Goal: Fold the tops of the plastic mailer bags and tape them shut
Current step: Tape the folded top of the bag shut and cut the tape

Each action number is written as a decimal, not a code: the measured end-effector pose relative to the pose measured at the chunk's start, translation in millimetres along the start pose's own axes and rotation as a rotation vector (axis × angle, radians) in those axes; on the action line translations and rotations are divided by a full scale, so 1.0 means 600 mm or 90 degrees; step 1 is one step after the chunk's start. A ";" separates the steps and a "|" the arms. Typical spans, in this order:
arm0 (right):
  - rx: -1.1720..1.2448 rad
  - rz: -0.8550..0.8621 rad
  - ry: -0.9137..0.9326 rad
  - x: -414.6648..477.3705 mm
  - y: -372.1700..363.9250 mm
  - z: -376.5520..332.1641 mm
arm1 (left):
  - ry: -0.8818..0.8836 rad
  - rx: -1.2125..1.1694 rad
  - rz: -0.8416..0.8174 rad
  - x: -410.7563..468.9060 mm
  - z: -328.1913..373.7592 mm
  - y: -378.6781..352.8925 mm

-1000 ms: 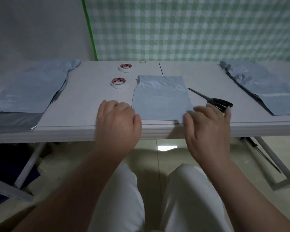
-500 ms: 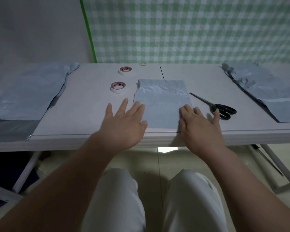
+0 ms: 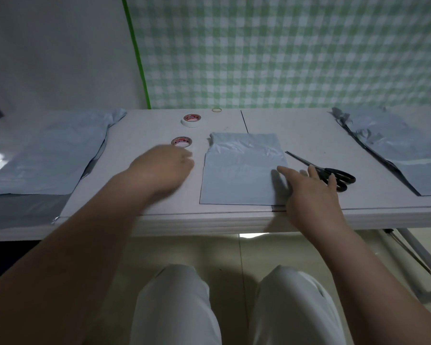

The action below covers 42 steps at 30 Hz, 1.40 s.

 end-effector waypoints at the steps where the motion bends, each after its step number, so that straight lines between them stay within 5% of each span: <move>1: 0.004 0.005 0.003 0.004 0.002 -0.002 | 0.010 -0.025 0.076 0.018 -0.009 0.007; 10: 0.269 0.159 0.065 0.010 0.042 -0.044 | 0.075 -0.088 0.173 0.080 -0.040 -0.009; 12: 0.355 0.150 0.069 0.013 0.051 -0.056 | 0.060 -0.303 0.179 0.054 -0.010 -0.002; 15: 0.548 0.085 0.066 0.016 0.059 -0.073 | 0.045 -0.754 0.005 -0.004 0.054 -0.002; 18: 0.716 0.007 0.062 0.012 0.059 -0.084 | 0.018 -0.919 -0.128 -0.049 0.098 -0.006; 23: 0.894 -0.065 0.052 -0.011 0.051 -0.081 | -0.012 -1.088 -0.155 -0.084 0.130 -0.016; 28: 1.033 -0.150 -0.032 -0.030 0.035 -0.083 | -0.055 -1.120 -0.156 -0.100 0.153 -0.024; 34: 0.976 -0.132 -0.097 -0.036 0.027 -0.068 | 0.032 -1.152 -0.124 -0.100 0.154 -0.044; 38: 0.905 -0.099 -0.141 -0.037 0.020 -0.055 | 0.009 -1.011 -0.020 -0.097 0.142 -0.044; 42: 0.844 -0.085 -0.154 -0.035 0.018 -0.050 | -0.050 -0.921 -0.062 -0.105 0.152 -0.043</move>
Point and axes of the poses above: each hand's wrist, its own x-axis towards the middle knuckle, its own y-axis out of the back of the hand, z = x × y, the point moved 4 cm from there along x, towards the middle knuckle, and after that the axes turned 8 degrees about -x, right-handed, at the moved point
